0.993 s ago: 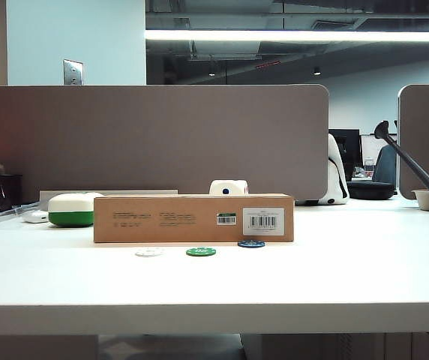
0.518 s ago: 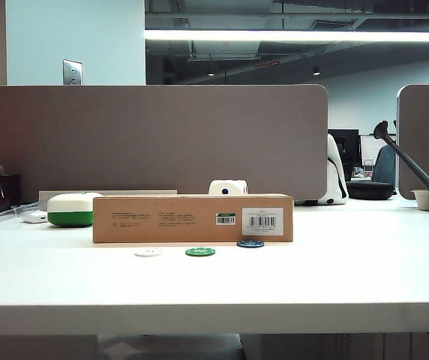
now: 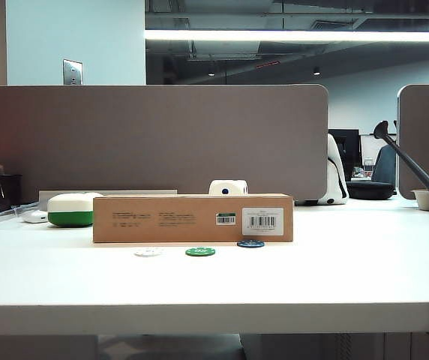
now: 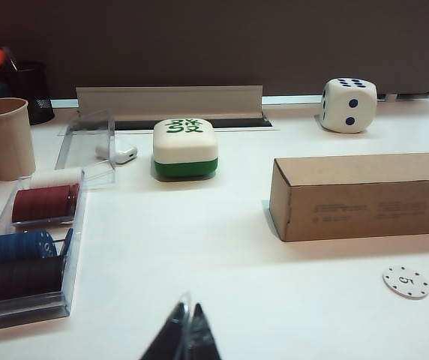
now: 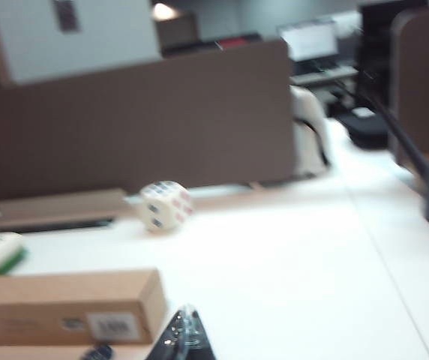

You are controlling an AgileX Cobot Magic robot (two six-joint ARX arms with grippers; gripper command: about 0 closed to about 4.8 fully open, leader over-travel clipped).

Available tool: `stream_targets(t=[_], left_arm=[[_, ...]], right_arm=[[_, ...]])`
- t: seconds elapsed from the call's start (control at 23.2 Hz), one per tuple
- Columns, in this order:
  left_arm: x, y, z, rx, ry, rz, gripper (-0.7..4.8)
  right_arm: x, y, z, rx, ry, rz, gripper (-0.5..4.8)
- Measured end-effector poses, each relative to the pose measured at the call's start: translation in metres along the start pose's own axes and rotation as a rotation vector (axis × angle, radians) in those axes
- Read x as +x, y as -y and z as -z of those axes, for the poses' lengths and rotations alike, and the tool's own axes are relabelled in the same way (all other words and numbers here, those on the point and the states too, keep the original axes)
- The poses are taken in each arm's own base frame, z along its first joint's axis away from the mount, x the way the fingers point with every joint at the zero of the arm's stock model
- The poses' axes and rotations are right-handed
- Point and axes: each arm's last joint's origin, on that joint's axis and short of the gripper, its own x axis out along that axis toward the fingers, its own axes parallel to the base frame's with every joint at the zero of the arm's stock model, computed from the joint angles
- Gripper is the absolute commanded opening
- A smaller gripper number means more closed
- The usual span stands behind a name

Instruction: Push the chip with the highest value in the row forward next to the rectangular box.

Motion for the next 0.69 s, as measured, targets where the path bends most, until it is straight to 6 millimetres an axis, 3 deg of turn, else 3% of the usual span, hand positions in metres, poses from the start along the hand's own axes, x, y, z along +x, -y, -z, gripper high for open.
stream_targets(t=[0.3, 0.69], left_arm=[[0.000, 0.000, 0.000, 0.000, 0.000, 0.000, -0.05], [0.000, 0.000, 0.000, 0.000, 0.000, 0.000, -0.05]], right_arm=[[0.005, 0.020, 0.033, 0.027, -0.085, 0.101, -0.05], [0.005, 0.035, 0.059, -0.014, -0.147, 0.209, -0.05]])
